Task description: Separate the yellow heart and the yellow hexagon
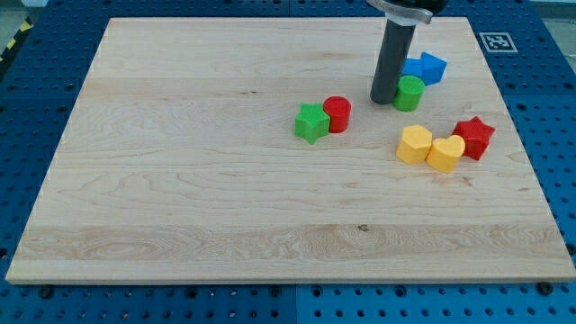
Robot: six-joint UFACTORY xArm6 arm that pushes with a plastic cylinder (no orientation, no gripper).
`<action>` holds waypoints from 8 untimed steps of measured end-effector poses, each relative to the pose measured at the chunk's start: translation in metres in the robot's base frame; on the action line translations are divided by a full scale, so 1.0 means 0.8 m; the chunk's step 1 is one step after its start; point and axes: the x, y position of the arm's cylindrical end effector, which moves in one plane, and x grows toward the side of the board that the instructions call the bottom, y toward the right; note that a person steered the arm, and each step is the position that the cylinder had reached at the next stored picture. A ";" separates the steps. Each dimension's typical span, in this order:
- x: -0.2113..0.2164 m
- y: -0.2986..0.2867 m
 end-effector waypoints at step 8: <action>0.089 0.024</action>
